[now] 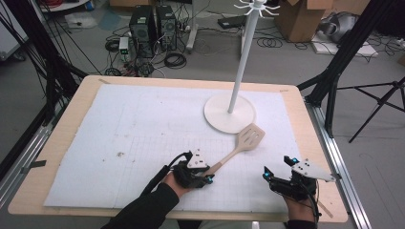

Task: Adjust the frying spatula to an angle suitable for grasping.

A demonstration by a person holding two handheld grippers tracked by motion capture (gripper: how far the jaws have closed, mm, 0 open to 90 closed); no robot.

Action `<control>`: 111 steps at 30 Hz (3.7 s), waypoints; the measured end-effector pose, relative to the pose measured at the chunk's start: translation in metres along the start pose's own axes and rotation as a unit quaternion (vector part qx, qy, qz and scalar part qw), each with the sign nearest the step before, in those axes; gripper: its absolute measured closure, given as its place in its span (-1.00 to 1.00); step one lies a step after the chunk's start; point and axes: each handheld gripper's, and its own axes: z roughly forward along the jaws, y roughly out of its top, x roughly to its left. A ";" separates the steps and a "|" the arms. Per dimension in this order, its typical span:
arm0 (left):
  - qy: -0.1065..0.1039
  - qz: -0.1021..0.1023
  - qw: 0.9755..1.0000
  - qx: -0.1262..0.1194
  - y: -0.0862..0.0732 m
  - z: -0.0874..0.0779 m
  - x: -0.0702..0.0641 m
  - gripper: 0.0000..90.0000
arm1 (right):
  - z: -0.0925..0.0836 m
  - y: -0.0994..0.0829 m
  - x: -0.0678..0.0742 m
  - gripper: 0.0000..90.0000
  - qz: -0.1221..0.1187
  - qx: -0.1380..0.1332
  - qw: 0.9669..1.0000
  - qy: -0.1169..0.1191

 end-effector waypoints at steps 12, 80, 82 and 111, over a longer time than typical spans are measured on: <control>-0.043 0.015 0.999 0.014 -0.012 -0.022 0.026 0.50 | 0.001 0.000 0.000 -0.63 -0.001 0.000 1.000 0.000; 0.092 -0.073 0.971 -0.206 -0.095 -0.170 0.091 -0.52 | 0.135 0.075 0.124 0.02 -0.248 0.172 0.903 0.306; 0.092 -0.074 0.971 -0.206 -0.095 -0.169 0.091 -0.52 | 0.141 0.075 0.126 0.07 -0.260 0.192 0.895 0.307; 0.094 -0.084 0.971 -0.203 -0.095 -0.168 0.093 -0.51 | 0.159 0.072 0.132 0.71 -0.215 0.261 0.912 0.231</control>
